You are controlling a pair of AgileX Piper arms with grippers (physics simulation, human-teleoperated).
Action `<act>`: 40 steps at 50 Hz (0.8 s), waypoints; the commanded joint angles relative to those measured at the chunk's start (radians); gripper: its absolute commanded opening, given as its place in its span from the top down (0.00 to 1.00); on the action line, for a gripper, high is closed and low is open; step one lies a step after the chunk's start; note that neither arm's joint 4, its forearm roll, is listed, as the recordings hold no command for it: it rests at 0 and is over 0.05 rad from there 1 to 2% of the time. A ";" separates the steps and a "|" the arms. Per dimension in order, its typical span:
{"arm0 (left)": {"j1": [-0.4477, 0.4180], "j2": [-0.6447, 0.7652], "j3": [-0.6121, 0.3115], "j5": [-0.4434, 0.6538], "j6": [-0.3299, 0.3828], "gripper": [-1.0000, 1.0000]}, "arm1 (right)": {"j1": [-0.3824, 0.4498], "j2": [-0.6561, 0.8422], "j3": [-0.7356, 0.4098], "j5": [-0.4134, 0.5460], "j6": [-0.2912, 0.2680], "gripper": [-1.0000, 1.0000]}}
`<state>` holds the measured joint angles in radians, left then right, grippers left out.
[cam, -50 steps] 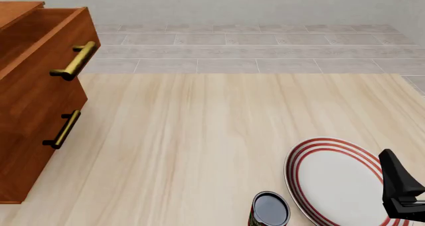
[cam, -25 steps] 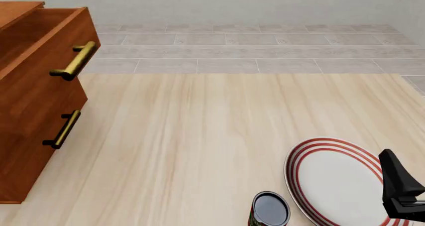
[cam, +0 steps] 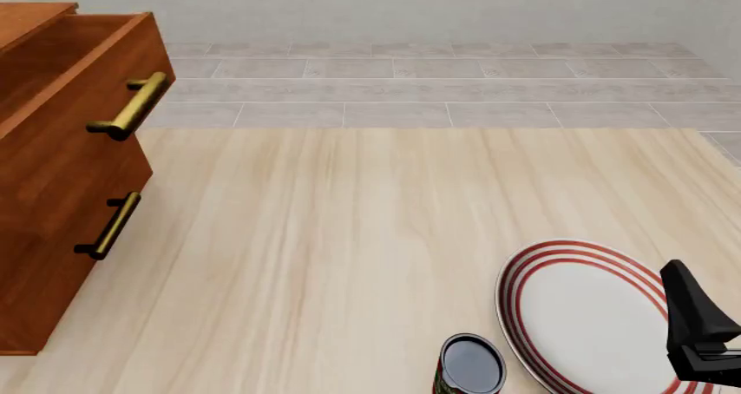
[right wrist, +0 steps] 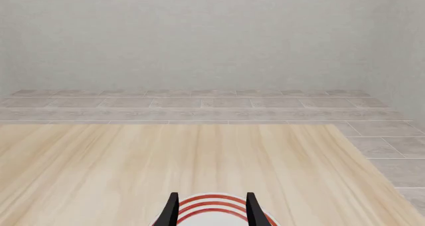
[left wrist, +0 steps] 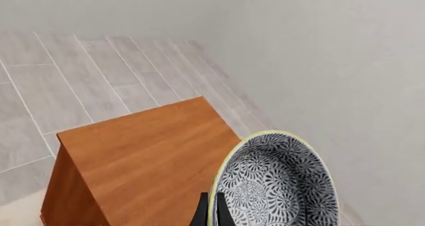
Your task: Put the bowl on top of the cabinet.
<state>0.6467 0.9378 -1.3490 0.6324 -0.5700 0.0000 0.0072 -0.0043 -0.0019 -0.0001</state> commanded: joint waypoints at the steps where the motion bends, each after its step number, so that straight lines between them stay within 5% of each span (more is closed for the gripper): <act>1: -0.003 0.023 0.035 -0.036 -0.032 1.00 | 0.000 0.000 0.000 0.000 0.000 0.00; 13: 0.005 0.037 0.140 -0.098 -0.093 1.00 | 0.000 0.000 0.000 0.000 0.000 0.00; 40: 0.073 0.138 0.074 -0.132 -0.057 1.00 | 0.000 0.000 0.000 0.000 0.000 0.00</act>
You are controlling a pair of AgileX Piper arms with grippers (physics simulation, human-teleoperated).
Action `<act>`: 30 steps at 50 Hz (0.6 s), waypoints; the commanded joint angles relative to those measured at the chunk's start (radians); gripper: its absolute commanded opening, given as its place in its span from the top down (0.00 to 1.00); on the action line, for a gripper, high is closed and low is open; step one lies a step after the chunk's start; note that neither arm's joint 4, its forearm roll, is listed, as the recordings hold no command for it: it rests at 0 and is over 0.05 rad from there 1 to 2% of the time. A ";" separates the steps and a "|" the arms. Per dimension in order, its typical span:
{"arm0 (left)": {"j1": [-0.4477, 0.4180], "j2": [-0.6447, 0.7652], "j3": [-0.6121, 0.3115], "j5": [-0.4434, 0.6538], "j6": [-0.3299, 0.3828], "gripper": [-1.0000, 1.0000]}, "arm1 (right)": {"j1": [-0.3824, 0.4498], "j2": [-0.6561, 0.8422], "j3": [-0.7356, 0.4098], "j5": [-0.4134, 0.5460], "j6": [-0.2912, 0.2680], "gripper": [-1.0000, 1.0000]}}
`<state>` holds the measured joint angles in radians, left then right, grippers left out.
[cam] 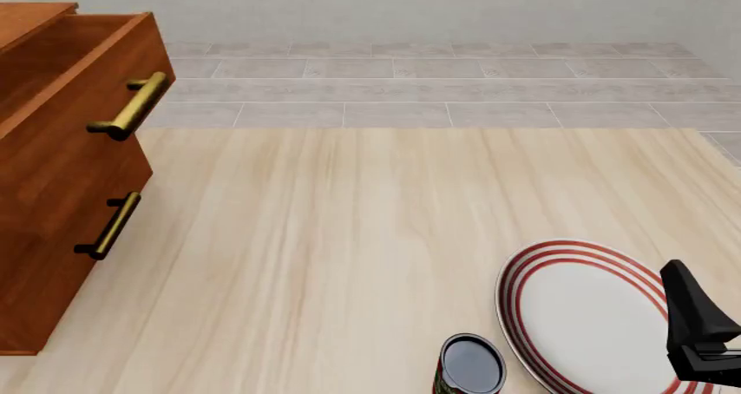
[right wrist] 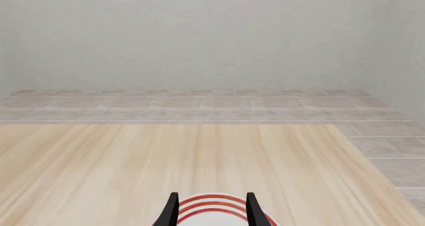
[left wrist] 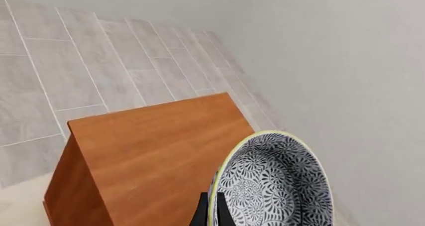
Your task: Put the bowl on top of the cabinet.
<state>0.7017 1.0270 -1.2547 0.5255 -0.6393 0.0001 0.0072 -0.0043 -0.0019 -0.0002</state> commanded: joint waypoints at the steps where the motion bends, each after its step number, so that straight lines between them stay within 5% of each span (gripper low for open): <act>1: 0.028 0.052 -0.019 -0.030 0.019 1.00 | 0.000 0.000 0.000 0.000 0.000 0.00; 30: 0.048 0.129 0.003 -0.095 0.052 1.00 | 0.000 0.000 0.000 0.000 0.000 0.00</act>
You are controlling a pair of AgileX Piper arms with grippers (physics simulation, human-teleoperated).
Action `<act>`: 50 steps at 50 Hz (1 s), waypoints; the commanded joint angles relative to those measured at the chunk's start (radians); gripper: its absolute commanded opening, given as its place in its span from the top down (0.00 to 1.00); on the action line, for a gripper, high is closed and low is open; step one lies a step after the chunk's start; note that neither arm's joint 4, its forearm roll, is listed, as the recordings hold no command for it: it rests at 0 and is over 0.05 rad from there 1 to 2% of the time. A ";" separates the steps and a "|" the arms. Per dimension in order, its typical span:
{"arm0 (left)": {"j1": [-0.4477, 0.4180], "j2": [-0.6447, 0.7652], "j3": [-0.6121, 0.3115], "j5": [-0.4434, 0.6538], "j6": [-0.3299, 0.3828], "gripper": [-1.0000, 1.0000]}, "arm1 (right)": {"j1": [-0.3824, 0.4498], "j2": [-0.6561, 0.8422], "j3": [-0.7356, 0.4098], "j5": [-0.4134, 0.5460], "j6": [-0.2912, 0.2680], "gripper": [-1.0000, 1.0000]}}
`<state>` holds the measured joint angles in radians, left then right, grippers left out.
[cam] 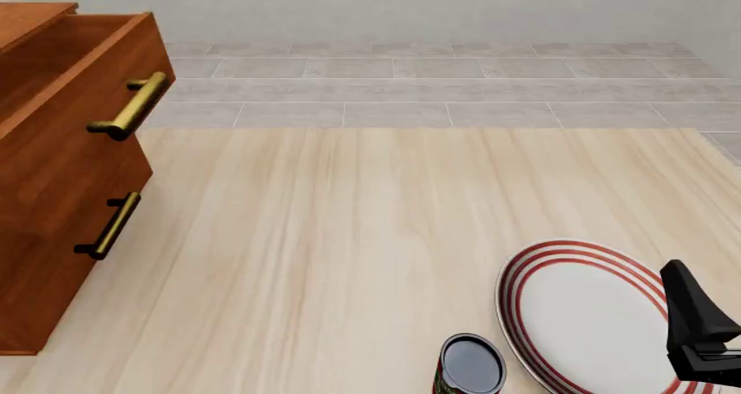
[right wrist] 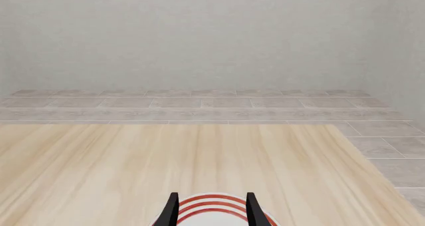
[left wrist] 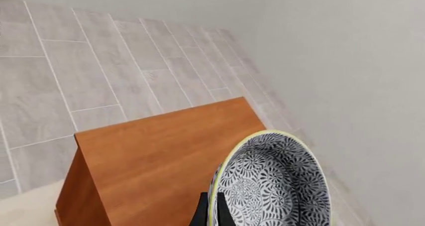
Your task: Put the bowl on top of the cabinet.
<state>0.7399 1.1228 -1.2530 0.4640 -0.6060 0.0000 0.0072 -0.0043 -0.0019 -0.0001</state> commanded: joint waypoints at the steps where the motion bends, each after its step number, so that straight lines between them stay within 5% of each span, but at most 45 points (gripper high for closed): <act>1: 0.011 0.040 0.003 -0.037 0.021 1.00 | 0.000 0.000 0.000 0.000 0.000 0.00; 35: 0.032 0.105 0.034 -0.088 0.075 1.00 | 0.000 0.000 0.000 0.000 0.000 0.00; 48: 0.121 -0.027 0.081 -0.194 0.157 1.00 | 0.000 0.000 0.000 0.000 0.000 0.00; 49: 0.116 -0.029 0.084 -0.191 0.153 0.00 | 0.000 0.000 0.000 0.000 0.000 0.00; 50: 0.091 -0.018 0.081 -0.166 0.142 0.00 | 0.000 0.000 0.000 0.000 0.000 0.00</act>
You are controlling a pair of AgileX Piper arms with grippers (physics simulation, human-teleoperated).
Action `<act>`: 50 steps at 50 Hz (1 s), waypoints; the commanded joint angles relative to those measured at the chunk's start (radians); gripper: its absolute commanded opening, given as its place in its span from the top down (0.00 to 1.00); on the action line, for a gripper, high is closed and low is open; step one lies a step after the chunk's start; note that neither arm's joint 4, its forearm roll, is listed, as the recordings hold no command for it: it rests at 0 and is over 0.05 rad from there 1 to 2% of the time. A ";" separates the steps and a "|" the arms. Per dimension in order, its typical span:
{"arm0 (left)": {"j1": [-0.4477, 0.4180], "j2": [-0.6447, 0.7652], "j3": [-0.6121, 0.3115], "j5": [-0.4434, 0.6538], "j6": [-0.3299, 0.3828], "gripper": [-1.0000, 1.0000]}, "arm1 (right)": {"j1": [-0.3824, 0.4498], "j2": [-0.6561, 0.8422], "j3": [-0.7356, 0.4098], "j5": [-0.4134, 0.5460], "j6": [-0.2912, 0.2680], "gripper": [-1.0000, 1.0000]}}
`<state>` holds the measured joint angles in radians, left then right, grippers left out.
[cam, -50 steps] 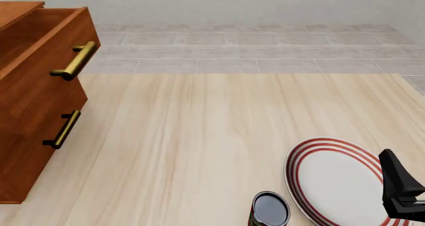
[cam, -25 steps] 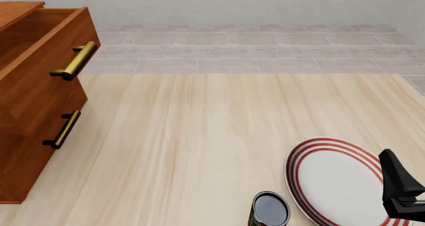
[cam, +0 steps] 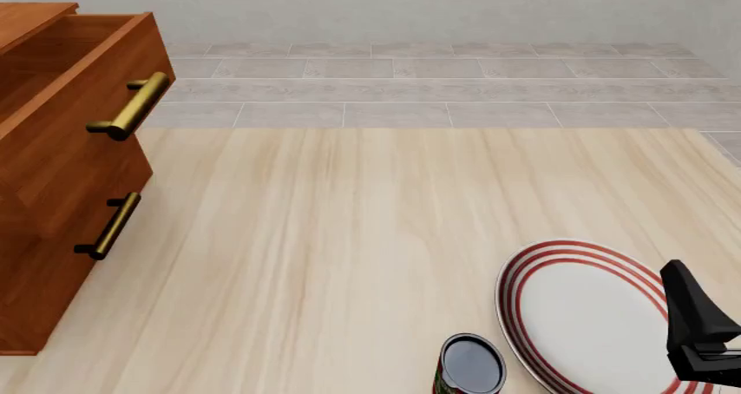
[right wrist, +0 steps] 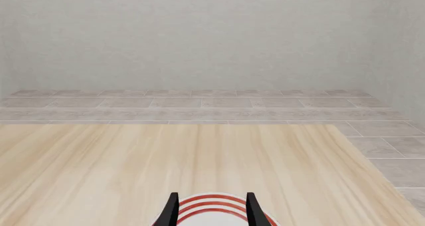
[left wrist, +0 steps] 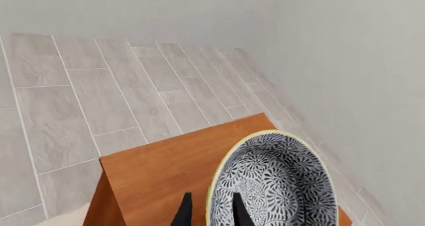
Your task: Put the bowl on top of the cabinet.
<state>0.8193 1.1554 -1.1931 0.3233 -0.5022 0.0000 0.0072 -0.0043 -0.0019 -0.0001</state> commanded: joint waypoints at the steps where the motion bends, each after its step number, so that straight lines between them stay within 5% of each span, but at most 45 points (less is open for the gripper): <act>1: 0.026 -0.067 0.030 -0.042 0.038 0.00 | 0.000 0.000 0.000 0.000 0.000 0.00; 50: -0.191 -0.417 0.097 0.086 0.027 0.00 | 0.000 0.000 0.000 0.000 0.000 0.00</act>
<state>0.6649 0.8071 -1.1006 0.3791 -0.4728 0.0000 0.0072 -0.0043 -0.0019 -0.0001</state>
